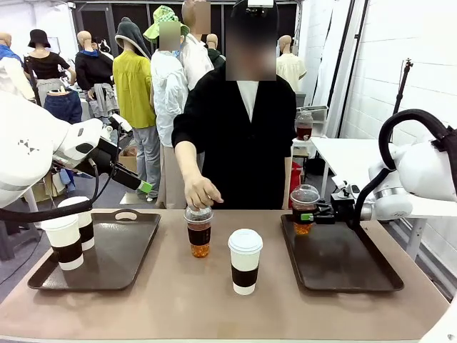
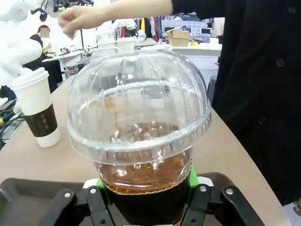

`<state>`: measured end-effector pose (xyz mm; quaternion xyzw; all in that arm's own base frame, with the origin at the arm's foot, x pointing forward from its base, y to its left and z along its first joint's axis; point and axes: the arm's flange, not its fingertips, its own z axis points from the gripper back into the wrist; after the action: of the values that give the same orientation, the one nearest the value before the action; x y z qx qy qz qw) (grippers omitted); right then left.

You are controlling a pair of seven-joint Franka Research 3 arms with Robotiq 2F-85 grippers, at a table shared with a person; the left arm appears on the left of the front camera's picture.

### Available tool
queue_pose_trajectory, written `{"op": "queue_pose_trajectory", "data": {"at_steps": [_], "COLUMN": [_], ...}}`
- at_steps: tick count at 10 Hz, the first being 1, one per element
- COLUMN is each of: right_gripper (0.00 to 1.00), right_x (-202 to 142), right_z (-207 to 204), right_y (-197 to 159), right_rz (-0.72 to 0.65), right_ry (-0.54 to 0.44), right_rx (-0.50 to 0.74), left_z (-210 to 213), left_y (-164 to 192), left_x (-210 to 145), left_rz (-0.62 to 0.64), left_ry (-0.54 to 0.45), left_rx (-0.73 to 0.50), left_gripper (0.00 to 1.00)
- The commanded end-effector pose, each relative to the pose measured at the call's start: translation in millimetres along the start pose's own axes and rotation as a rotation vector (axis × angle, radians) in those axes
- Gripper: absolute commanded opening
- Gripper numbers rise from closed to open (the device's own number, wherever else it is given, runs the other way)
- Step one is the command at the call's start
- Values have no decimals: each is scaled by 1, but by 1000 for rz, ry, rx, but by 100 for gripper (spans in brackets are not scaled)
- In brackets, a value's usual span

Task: Distribute the coffee onto the tray.
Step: Pick up one iced Americano and place it on the right Handle tray.

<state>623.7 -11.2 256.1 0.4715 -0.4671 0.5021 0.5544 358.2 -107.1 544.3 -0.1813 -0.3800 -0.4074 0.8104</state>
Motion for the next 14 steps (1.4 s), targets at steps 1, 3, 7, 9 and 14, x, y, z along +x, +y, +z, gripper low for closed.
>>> {"op": "queue_pose_trajectory", "data": {"at_steps": [1, 3, 7, 9, 14], "right_gripper": [66, 66, 66, 82, 100], "right_x": [1, -5, -19, -26, -25], "right_z": [-1, 2, 3, 4, 4], "right_y": [-15, -23, -33, -34, -26], "right_rz": [14, 3, -42, -76, -127], "right_ry": [-40, -55, -60, -66, -83], "right_rx": [-35, -63, -85, -86, -84], "left_z": [1, 1, 1, 1, 1], "left_y": [1, 1, 1, 1, 1], "left_x": [-1, -1, -1, -1, -1], "left_rz": [4, 4, 4, 4, 4], "left_ry": [2, 2, 2, 2, 2], "left_rx": [-7, -7, -7, -7, -7], "left_gripper": [100, 100, 100, 100, 100]}}
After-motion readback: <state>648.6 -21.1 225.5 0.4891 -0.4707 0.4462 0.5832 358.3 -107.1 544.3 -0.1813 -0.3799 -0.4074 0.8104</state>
